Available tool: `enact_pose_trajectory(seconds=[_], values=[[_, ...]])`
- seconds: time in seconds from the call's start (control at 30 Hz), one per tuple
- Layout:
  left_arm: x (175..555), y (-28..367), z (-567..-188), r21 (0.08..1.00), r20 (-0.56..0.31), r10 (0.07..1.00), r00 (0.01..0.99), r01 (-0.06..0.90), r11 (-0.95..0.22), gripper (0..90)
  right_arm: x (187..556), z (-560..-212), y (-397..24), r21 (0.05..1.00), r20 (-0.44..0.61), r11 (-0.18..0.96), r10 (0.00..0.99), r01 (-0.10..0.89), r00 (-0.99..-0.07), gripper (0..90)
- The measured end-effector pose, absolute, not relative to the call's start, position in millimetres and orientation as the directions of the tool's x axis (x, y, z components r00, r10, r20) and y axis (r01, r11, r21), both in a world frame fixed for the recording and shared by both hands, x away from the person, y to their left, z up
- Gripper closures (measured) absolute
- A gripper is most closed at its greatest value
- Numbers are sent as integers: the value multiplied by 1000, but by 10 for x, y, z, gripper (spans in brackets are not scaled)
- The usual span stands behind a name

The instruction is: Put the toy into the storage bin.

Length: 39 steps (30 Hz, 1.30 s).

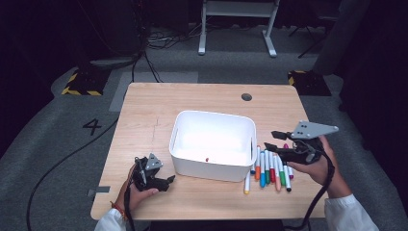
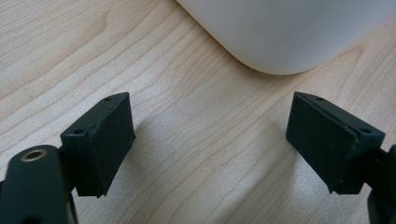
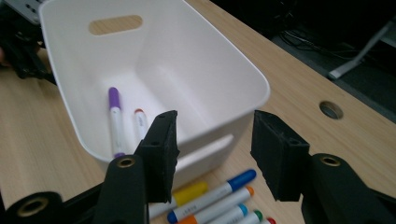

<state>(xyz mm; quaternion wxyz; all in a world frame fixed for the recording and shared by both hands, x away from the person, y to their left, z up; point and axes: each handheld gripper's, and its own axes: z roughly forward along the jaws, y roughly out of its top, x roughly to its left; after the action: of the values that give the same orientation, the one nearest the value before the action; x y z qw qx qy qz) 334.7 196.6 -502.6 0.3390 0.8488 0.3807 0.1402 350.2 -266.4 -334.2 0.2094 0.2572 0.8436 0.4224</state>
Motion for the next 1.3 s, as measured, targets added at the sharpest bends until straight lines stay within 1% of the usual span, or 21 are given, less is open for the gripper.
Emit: enact_pose_trajectory(seconds=[0.1, 0.2, 0.3, 0.5, 0.63, 0.73, 0.8, 1.07, 1.17, 1.3], values=[[3347, 1966, -5026, 682, -21, 742, 671, 552, -480, 153, 3503, -3488, -2879, 814, -118, 497, 648, 301, -752, 516], [3347, 1967, -5026, 682, -20, 741, 671, 551, -481, 153, 3523, -3667, -3039, 799, -129, 495, 697, 343, -705, 509], [3348, 1968, -5026, 682, -20, 740, 672, 551, -481, 153, 3567, -3862, -3168, 794, -103, 471, 727, 384, -679, 507], [3347, 1967, -5026, 682, -20, 741, 671, 551, -480, 153, 3762, -4194, -3313, 752, -135, 477, 787, 456, -602, 506], [3347, 1967, -5026, 683, -21, 741, 671, 551, -480, 153, 3914, -4397, -3420, 740, -67, 423, 820, 523, -569, 508], [3347, 1966, -5026, 682, -20, 741, 671, 551, -480, 153, 4001, -4504, -3494, 729, -24, 388, 838, 564, -545, 510], [3347, 1966, -5026, 682, -20, 741, 671, 551, -480, 154, 4040, -4558, -3520, 721, -17, 376, 850, 583, -527, 511], [3347, 1966, -5026, 682, -21, 741, 671, 551, -480, 153, 4155, -4743, -3518, 681, -36, 389, 864, 621, -502, 527], [3347, 1967, -5026, 682, -20, 741, 671, 551, -481, 154, 4177, -4782, -3534, 675, -22, 376, 870, 634, -493, 547], [3347, 1966, -5026, 682, -21, 741, 671, 551, -480, 153, 4200, -4832, -3587, 671, -13, 361, 879, 647, -477, 611]])
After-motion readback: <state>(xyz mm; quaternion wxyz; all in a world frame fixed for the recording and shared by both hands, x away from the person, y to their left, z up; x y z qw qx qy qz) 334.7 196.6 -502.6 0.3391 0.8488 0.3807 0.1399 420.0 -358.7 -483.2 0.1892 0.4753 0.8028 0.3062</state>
